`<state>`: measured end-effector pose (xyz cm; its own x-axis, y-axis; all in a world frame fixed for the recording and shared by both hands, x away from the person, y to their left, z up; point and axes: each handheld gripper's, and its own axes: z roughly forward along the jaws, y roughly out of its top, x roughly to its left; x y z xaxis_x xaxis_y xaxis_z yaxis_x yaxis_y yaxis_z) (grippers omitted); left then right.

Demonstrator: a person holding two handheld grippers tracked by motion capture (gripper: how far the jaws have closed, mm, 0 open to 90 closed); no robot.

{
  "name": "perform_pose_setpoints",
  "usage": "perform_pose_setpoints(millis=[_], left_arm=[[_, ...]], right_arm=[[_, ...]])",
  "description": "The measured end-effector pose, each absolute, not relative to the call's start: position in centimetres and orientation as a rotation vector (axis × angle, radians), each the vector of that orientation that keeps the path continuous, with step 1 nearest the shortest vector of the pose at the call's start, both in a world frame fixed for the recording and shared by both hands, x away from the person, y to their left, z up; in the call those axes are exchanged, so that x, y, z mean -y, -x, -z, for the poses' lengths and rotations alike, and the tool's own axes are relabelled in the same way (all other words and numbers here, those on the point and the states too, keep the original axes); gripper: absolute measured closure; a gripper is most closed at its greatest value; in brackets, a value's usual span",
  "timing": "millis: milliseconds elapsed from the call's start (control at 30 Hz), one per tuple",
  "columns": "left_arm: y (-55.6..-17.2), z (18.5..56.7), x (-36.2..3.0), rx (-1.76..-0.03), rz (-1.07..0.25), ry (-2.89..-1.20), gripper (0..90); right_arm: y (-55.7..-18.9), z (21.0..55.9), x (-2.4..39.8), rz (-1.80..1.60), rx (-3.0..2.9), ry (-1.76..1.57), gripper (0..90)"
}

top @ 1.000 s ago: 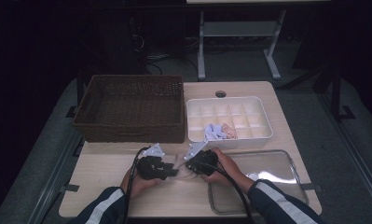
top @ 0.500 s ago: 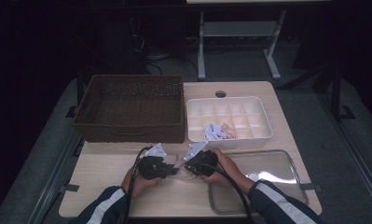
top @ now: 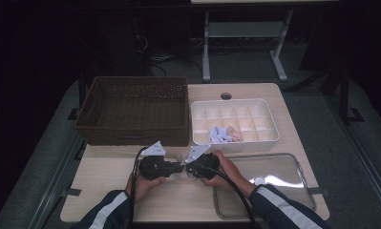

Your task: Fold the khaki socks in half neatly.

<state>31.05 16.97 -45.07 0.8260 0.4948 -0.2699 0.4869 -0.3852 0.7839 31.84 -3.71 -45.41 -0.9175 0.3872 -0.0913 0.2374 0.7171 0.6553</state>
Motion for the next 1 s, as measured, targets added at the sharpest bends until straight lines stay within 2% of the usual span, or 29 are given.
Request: perform_pose_setpoints(millis=[167,233,300,333,467,567,733,1000], left_arm=[[-31.0,45.0,-16.6,-0.708,-0.034,-2.029,82.1],[-30.9,44.9,-16.3,-0.686,-0.061,-2.054,82.3],[-30.8,44.7,-16.2,-0.682,-0.079,-2.072,82.8],[-30.7,44.6,-16.2,-0.684,-0.093,-2.077,83.0],[-30.6,44.5,-16.2,-0.683,-0.124,-2.113,83.4],[-30.5,44.4,-16.1,-0.678,-0.127,-2.124,83.5],[-30.4,44.4,-15.4,-0.625,-0.141,-2.15,83.3],[-30.5,44.7,-13.4,-0.561,-0.131,-2.164,82.7]], right_arm=[[-32.2,45.5,3.8,-1.011,-2.707,-0.496,80.0],[-32.2,45.6,4.0,-1.031,-2.708,-0.508,72.5],[-32.3,45.3,4.2,-1.019,-2.702,-0.515,60.1],[-32.4,45.1,4.5,-1.032,-2.702,-0.514,59.8],[-32.0,43.6,6.2,-1.103,-2.667,-0.528,66.7],[-31.5,42.7,7.5,-1.074,-2.667,-0.568,75.9],[-32.0,44.7,7.1,-0.926,-2.75,-0.558,77.8],[-32.3,45.5,6.7,-0.937,-2.757,-0.6,82.3]])
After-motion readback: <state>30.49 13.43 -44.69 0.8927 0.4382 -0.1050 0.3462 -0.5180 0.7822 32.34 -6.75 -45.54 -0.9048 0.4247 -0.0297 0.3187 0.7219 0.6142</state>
